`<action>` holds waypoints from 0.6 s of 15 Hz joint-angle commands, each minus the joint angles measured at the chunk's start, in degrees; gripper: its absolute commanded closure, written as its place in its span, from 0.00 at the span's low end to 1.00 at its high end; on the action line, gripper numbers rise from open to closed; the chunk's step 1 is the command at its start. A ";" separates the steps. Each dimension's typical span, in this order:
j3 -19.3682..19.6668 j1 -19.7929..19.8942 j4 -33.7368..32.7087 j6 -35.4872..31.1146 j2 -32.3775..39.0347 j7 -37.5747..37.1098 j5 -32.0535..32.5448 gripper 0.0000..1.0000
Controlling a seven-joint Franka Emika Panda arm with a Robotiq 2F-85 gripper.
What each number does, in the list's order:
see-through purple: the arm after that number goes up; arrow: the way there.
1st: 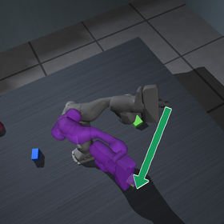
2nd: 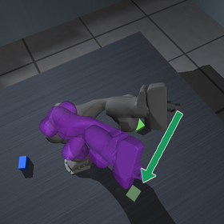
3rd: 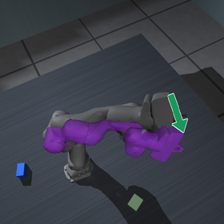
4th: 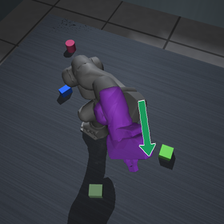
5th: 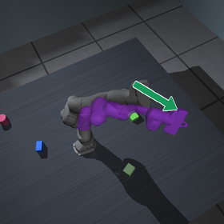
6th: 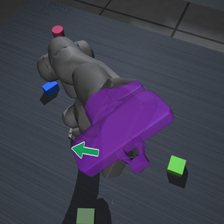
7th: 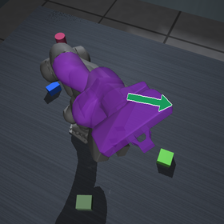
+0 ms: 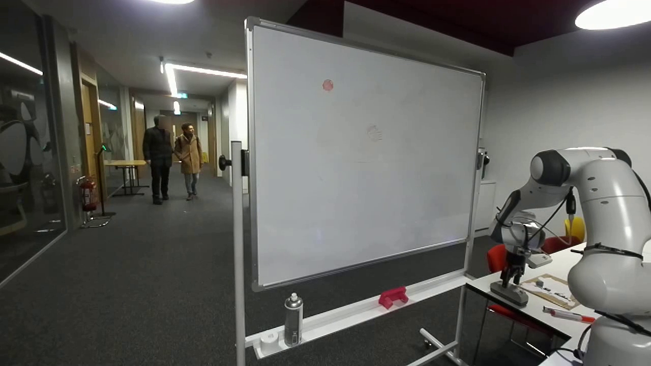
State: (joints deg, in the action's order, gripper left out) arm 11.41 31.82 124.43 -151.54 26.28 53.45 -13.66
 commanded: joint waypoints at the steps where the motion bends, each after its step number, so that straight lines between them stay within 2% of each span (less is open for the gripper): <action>1: -1.13 0.66 -0.13 -1.28 0.16 -0.97 1.14 0.00; 9: -1.12 1.70 -2.32 0.31 1.68 -1.55 0.81 0.00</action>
State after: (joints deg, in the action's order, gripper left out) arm 10.91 32.16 124.19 -151.55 26.60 53.16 -13.66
